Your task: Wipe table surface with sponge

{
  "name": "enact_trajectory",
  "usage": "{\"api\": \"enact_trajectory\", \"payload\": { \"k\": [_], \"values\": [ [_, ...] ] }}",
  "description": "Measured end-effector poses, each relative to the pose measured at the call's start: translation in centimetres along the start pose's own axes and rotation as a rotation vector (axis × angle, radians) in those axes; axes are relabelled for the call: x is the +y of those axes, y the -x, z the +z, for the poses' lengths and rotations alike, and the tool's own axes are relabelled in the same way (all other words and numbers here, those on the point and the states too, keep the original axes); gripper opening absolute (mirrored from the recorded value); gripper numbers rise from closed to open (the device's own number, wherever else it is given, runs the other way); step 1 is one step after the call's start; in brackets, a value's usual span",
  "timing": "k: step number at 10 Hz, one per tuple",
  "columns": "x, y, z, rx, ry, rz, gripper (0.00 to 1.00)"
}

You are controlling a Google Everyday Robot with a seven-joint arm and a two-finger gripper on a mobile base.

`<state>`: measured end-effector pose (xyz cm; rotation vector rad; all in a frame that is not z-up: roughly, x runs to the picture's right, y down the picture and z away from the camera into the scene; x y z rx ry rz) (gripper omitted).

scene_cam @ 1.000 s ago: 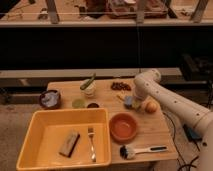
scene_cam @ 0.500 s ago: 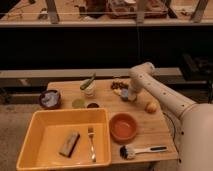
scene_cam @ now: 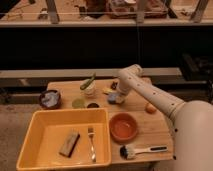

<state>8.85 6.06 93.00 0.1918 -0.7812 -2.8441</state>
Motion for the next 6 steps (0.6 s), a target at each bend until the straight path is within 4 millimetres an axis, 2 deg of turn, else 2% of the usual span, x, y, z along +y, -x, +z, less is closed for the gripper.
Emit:
{"api": "enact_trajectory", "payload": {
  "k": [1, 3, 4, 6],
  "values": [
    [-1.3, -0.4, -0.2, 0.011, -0.007, -0.02, 0.0],
    [-4.0, 0.3, -1.0, 0.017, -0.017, -0.039, 0.0],
    [-5.0, 1.4, -1.3, 0.009, -0.02, -0.036, 0.0],
    [-5.5, 4.0, -2.0, -0.008, -0.018, -0.009, 0.0]
  ]
}}
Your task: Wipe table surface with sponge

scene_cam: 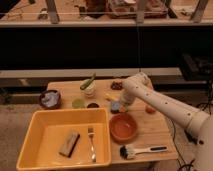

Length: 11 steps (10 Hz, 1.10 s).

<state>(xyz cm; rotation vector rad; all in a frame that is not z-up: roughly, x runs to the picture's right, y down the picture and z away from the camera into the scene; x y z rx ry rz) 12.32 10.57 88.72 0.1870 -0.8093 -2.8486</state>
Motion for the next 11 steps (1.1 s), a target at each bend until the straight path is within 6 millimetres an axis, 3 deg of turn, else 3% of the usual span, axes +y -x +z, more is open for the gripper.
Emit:
{"api": "enact_trajectory", "payload": {
  "k": [3, 6, 11],
  "values": [
    [0.0, 3.4, -1.2, -0.037, 0.022, 0.065, 0.0],
    [2.4, 7.4, -2.3, -0.085, 0.057, 0.145, 0.0],
    [9.2, 7.5, -0.5, -0.144, 0.079, 0.203, 0.0]
  ]
}}
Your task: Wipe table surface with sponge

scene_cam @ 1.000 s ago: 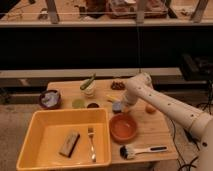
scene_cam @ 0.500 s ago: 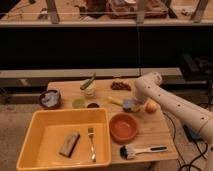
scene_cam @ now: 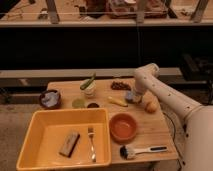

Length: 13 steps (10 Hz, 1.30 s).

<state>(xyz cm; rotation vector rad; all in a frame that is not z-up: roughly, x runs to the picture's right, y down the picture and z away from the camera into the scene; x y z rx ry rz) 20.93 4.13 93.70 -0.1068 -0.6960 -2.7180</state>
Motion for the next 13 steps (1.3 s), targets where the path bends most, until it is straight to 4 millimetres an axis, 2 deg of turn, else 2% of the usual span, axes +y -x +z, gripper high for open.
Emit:
{"api": "enact_trajectory", "payload": {
  "k": [1, 3, 5, 7, 10, 11, 13],
  "values": [
    [0.5, -1.1, 0.8, 0.008, -0.009, -0.002, 0.0],
    [-0.2, -3.4, 1.4, 0.039, -0.025, -0.027, 0.0],
    [-1.6, -6.1, 1.3, 0.089, -0.04, -0.077, 0.0],
    [-3.3, -7.3, 0.8, 0.117, -0.047, -0.131, 0.0],
    [-6.2, -6.6, 0.7, 0.117, -0.071, -0.173, 0.0],
    [-7.4, -5.3, 0.7, 0.115, -0.079, -0.166, 0.0],
    [-8.0, -2.5, 0.4, 0.107, -0.078, -0.133, 0.0]
  ]
}}
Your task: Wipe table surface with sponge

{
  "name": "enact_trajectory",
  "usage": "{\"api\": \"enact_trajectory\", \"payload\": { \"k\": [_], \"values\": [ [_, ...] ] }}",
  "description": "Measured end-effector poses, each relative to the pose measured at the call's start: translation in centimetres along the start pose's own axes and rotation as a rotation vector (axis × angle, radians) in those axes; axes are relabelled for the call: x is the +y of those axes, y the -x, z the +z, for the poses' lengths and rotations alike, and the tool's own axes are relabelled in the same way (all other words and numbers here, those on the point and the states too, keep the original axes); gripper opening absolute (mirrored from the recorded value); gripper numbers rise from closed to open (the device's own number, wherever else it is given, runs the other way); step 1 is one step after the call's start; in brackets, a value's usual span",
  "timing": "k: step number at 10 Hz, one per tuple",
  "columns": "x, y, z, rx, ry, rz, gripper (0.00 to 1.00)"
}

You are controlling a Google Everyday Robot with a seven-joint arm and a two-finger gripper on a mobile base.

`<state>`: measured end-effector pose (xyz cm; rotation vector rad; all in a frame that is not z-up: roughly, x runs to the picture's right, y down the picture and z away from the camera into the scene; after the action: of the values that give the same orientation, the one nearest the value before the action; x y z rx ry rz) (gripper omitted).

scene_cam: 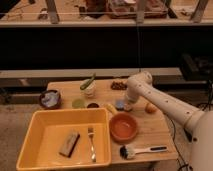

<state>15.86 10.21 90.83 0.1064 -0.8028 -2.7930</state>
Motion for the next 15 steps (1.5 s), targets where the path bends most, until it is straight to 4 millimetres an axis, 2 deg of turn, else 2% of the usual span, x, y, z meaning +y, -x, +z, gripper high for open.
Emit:
{"api": "enact_trajectory", "payload": {
  "k": [3, 4, 7, 9, 10, 12, 13, 14, 15],
  "values": [
    [-0.3, 4.1, -1.6, -0.013, 0.031, 0.077, 0.0],
    [0.1, 6.0, -2.3, -0.025, 0.053, 0.12, 0.0],
    [2.2, 7.0, -2.8, -0.035, 0.089, 0.176, 0.0],
    [5.0, 5.5, -2.4, -0.023, 0.104, 0.18, 0.0],
    [6.2, 3.8, -2.2, -0.008, 0.11, 0.168, 0.0],
    [6.6, 0.4, -1.6, 0.007, 0.104, 0.123, 0.0],
    [6.4, -0.9, -1.0, 0.01, 0.093, 0.096, 0.0],
    [5.9, -3.4, -0.2, 0.026, 0.071, 0.048, 0.0],
    [5.4, -5.0, 0.5, 0.044, 0.048, 0.005, 0.0]
  ]
}}
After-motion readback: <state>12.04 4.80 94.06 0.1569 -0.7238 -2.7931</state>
